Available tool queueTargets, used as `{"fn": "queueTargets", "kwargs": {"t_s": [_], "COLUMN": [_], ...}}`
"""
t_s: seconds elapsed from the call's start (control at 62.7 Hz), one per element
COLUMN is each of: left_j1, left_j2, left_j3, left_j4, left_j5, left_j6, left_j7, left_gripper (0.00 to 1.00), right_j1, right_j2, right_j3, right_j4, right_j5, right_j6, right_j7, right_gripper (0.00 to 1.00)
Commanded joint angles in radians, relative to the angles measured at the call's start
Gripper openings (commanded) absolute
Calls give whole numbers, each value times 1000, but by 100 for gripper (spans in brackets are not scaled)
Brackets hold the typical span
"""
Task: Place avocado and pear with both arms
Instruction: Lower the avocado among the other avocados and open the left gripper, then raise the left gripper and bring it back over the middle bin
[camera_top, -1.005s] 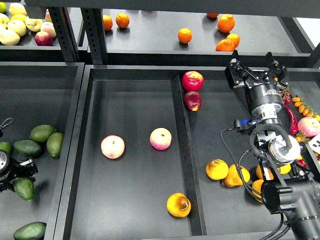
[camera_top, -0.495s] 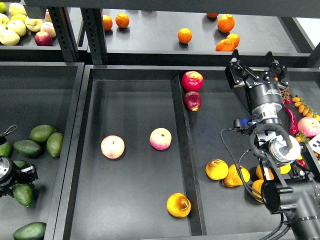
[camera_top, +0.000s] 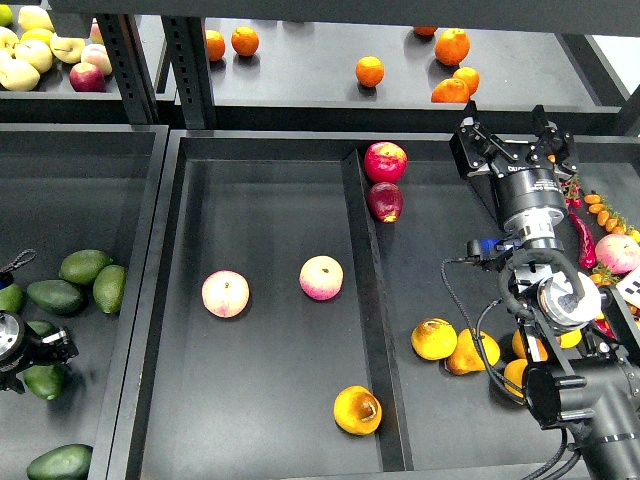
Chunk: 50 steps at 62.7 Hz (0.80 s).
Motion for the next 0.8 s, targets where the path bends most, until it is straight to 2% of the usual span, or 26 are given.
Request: {"fn": "queueTargets", "kwargs": {"t_s": [0.0,0.096,0.367,0.622,0.782], "left_j1": [-8,-14,-12,-9,-6], "left_j2": [9,20,129,221,239], "left_j3": [-20,-63,-319,-525,-695], "left_j4": [-8,-26,-120,-203,-218], "left_j5": [-1,-6,-49,-204,-403], "left_j6": [0,0,0,0,0], "left_j7": [0,0,0,0,0], "left_gripper": [91,93,96,98,98], "right_j1": [-1,-4,-41,-80,-81], "right_j2": [0,0,0,0,-14], "right_j3": [1,0,-4,-16,-40], "right_j4": [-1,0,0,12,14], "right_j5": [0,0,0,0,-2], "right_j6": [5,12,15,37,37], "right_j7": [0,0,-1,-3,-1], "right_gripper": [100,100,100,100,100]}}
